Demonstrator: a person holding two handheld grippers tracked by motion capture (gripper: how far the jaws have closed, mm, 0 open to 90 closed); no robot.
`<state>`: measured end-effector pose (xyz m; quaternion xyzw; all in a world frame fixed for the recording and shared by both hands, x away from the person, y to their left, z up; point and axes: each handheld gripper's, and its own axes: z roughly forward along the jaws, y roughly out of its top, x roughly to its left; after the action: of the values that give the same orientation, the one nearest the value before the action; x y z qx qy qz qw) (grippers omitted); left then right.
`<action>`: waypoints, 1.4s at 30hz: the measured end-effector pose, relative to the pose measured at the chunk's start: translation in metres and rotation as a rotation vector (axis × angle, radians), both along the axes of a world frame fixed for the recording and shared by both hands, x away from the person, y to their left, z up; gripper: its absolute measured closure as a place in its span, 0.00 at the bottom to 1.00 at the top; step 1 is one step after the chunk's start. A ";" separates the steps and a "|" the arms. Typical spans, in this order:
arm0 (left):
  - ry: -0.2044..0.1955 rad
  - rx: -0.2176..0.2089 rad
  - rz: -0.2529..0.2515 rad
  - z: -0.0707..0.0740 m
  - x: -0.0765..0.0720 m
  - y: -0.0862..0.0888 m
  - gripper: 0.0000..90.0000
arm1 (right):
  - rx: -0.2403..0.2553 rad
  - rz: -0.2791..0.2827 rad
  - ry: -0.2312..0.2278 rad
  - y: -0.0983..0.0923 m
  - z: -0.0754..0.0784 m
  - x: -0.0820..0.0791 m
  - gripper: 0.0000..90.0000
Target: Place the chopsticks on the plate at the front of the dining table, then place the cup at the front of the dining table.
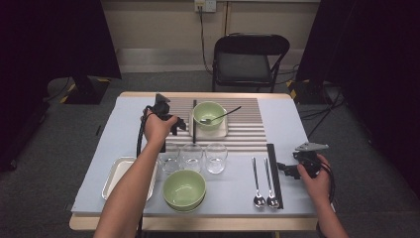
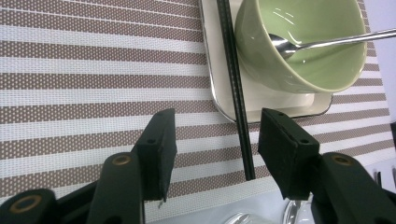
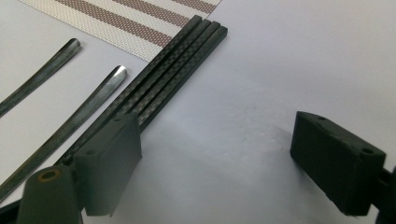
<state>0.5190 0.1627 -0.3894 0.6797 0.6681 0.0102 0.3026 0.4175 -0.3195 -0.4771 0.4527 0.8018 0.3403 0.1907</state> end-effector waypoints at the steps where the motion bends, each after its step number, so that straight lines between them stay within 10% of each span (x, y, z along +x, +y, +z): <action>1: -0.001 0.004 0.000 0.000 0.000 0.001 0.51 | 0.000 0.002 -0.002 0.000 0.000 0.000 0.17; 42: -0.032 -0.002 -0.018 0.008 -0.015 0.025 0.36 | 0.002 0.001 0.001 0.000 0.000 0.000 0.17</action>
<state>0.5039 0.1873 -0.3816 0.6852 0.6569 0.0173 0.3140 0.4178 -0.3198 -0.4771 0.4526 0.8020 0.3407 0.1895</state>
